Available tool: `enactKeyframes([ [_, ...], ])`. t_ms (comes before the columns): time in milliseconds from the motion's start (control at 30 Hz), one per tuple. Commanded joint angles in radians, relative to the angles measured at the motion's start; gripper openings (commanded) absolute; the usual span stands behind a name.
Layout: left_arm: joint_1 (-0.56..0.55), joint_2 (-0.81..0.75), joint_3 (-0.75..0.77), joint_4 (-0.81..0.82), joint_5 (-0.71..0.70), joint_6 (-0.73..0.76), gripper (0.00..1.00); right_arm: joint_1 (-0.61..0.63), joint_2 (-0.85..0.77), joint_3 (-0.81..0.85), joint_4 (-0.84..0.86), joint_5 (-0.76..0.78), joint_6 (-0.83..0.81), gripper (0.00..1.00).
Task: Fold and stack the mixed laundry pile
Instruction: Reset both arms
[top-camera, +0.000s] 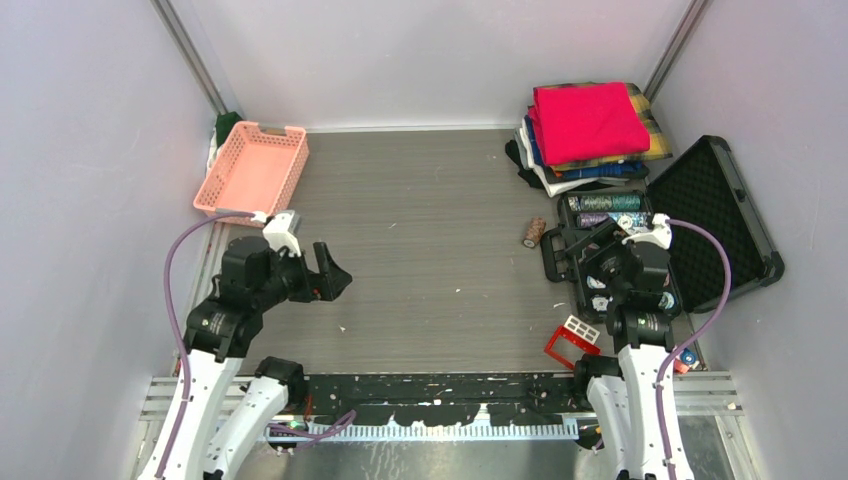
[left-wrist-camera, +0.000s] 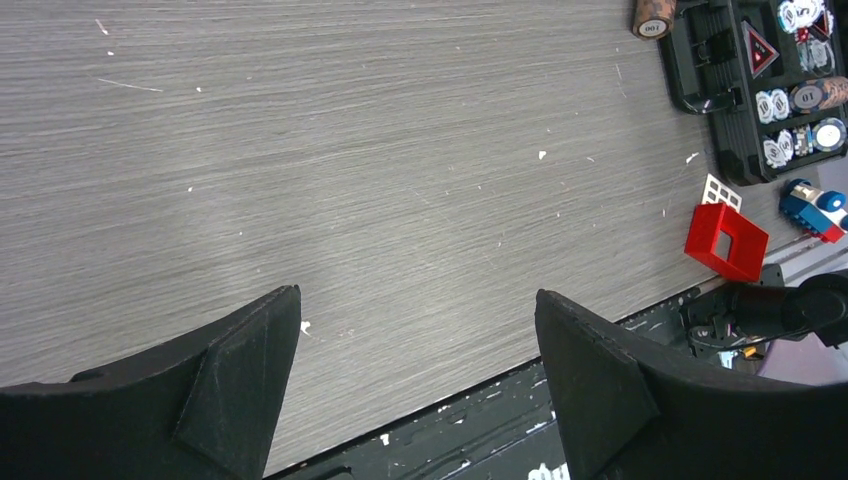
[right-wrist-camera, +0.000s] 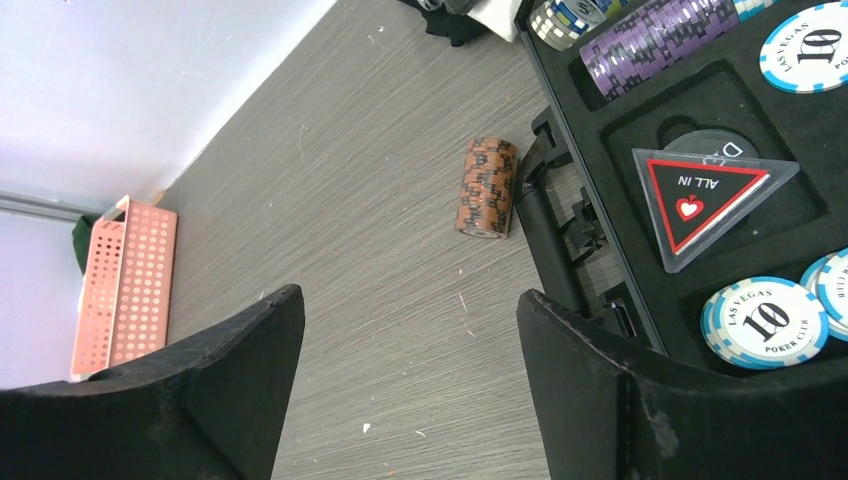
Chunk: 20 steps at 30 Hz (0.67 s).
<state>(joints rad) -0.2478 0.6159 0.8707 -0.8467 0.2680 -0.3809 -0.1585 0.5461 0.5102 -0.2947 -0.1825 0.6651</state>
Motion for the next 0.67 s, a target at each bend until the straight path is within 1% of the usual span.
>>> enactKeyframes([
  [0,-0.002,-0.023,0.004,0.025,-0.033,0.007,0.89,0.005,0.015,0.017,0.060,-0.018,0.004,0.82],
  [300,-0.002,-0.077,0.003,0.012,-0.083,-0.003,0.89,0.005,-0.023,-0.003,0.060,-0.022,-0.008,0.82],
  [633,-0.002,-0.126,-0.001,0.007,-0.097,-0.010,0.89,0.005,-0.021,0.020,0.039,-0.024,0.002,0.82],
])
